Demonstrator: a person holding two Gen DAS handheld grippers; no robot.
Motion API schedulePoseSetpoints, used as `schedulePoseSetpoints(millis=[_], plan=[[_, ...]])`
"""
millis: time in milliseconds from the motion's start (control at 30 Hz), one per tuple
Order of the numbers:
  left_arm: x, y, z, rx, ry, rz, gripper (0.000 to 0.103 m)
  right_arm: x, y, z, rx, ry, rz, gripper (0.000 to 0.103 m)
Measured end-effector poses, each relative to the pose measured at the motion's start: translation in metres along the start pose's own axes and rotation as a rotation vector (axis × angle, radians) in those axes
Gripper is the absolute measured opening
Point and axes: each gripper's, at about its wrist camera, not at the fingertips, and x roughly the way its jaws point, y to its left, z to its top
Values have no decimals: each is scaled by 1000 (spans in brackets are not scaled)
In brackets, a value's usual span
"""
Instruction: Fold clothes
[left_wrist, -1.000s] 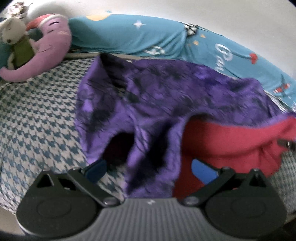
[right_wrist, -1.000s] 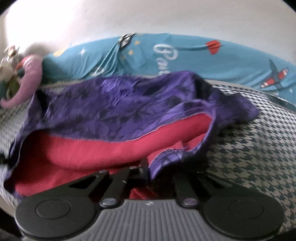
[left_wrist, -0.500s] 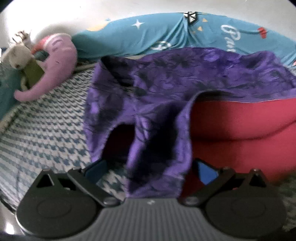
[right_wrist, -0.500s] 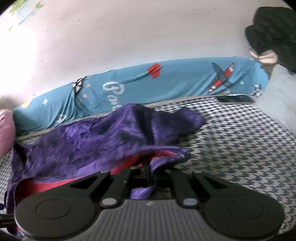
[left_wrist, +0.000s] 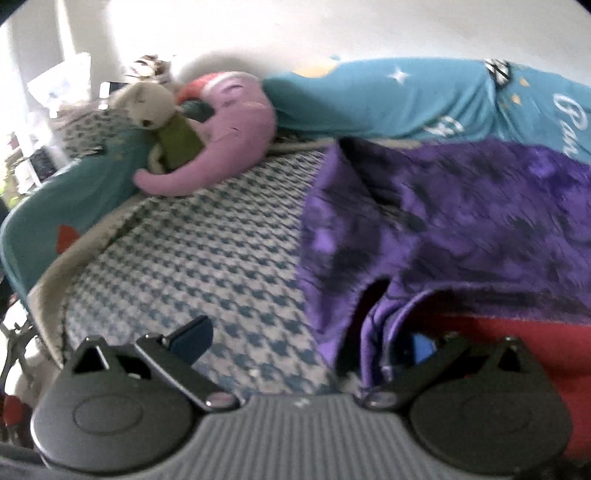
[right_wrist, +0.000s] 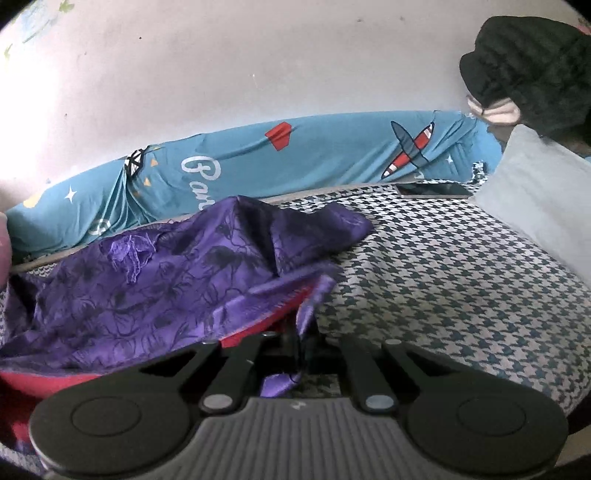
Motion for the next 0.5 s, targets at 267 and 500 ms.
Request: schedulePoseSetpoints(millis=[267,500], plan=[[-28,42,22,-128,-58,91,103,-14,0,-11,-17,7,-2,4],[-37,63,32,-149,-36,76,103,-20,5,-22,-77,37,10,5]])
